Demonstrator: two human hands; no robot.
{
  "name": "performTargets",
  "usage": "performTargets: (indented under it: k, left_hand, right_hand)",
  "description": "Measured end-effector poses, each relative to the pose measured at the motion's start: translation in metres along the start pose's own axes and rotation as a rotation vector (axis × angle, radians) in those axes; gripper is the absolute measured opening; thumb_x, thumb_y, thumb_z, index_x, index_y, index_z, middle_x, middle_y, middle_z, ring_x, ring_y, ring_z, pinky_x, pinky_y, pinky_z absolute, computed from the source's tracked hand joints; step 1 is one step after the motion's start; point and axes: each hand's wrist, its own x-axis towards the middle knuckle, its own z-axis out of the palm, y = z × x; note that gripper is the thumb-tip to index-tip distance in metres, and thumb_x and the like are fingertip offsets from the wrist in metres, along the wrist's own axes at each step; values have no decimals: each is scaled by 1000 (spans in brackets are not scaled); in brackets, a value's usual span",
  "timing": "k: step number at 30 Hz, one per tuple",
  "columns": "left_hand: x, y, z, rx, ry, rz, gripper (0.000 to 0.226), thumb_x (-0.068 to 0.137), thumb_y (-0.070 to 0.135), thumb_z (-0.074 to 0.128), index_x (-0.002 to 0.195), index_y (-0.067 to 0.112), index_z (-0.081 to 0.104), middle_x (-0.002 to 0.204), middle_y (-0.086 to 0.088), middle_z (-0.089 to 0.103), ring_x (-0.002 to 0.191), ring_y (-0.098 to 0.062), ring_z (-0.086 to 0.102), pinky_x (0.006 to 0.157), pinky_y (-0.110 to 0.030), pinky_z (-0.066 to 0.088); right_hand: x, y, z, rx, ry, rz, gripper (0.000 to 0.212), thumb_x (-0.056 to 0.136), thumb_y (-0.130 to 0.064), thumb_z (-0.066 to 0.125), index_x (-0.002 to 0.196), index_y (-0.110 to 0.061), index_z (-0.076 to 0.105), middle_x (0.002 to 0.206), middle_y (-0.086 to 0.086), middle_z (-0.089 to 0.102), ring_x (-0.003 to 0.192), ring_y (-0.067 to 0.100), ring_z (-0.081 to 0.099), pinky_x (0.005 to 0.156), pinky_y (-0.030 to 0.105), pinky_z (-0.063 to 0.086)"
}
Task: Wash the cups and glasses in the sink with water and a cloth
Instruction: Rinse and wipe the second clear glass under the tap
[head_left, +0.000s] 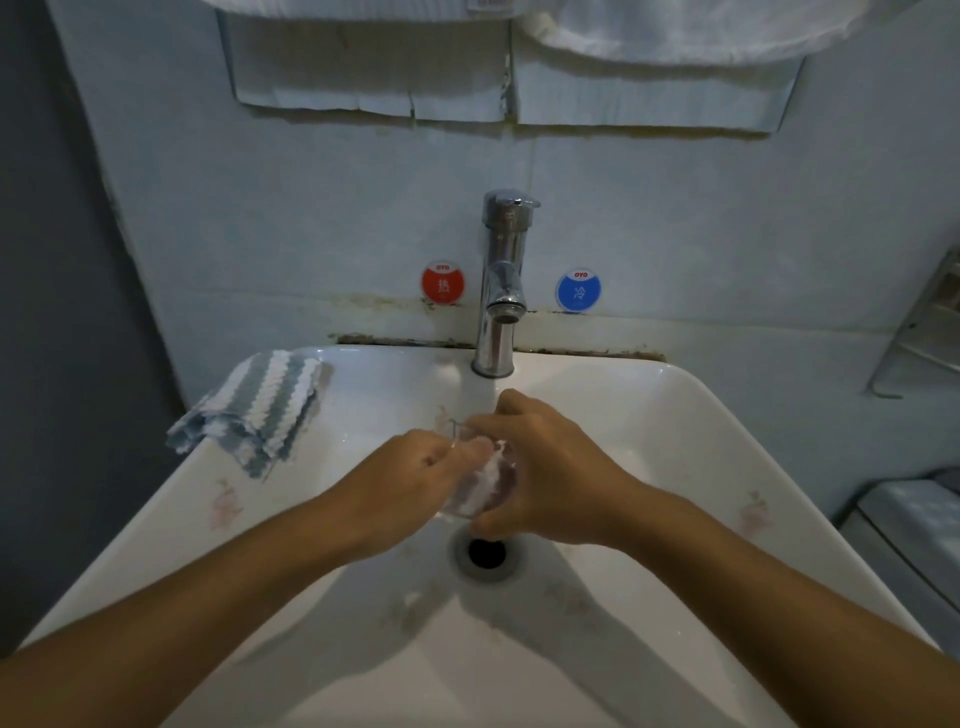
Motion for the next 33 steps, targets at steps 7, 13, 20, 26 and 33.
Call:
performTargets:
  k: [7, 13, 20, 26, 33]
  left_hand:
    - [1, -7, 6, -245, 73, -244, 34, 95, 40, 57, 76, 17, 73, 61, 5, 66, 59, -13, 58, 53, -27, 40]
    - [6, -11, 2, -387, 190, -273, 37, 95, 40, 59, 73, 13, 73, 61, 4, 66, 61, -20, 62, 59, -29, 43]
    - [8, -11, -1, -576, 151, -361, 49, 94, 49, 53, 106, 4, 72, 97, -18, 75, 93, -28, 71, 92, -37, 51]
    - [10, -15, -5, -519, 242, -296, 57, 92, 49, 58, 100, -6, 70, 86, -19, 71, 77, -28, 63, 71, -34, 44]
    - [10, -10, -2, -492, 230, -289, 49, 95, 47, 55, 90, 1, 71, 73, -9, 71, 55, -16, 63, 65, -28, 46]
  right_hand:
    - [0, -1, 8, -41, -51, -46, 60, 64, -38, 87, 118, -32, 60, 102, -9, 44, 94, 11, 37, 80, 28, 46]
    - [-2, 1, -11, 788, -279, 352, 54, 86, -57, 60, 131, -26, 56, 128, 0, 60, 101, 4, 61, 85, 25, 54]
    - [4, 12, 2, 1313, -243, 511, 40, 96, -37, 58, 116, -2, 64, 105, 19, 70, 84, 26, 68, 69, 33, 58]
    - [6, 9, 5, 1319, -151, 392, 35, 92, -24, 65, 124, -9, 59, 118, 16, 66, 106, 31, 66, 83, 39, 54]
    - [3, 7, 0, 1330, -261, 576, 56, 89, -52, 60, 116, -3, 65, 103, 23, 69, 74, 25, 67, 68, 32, 59]
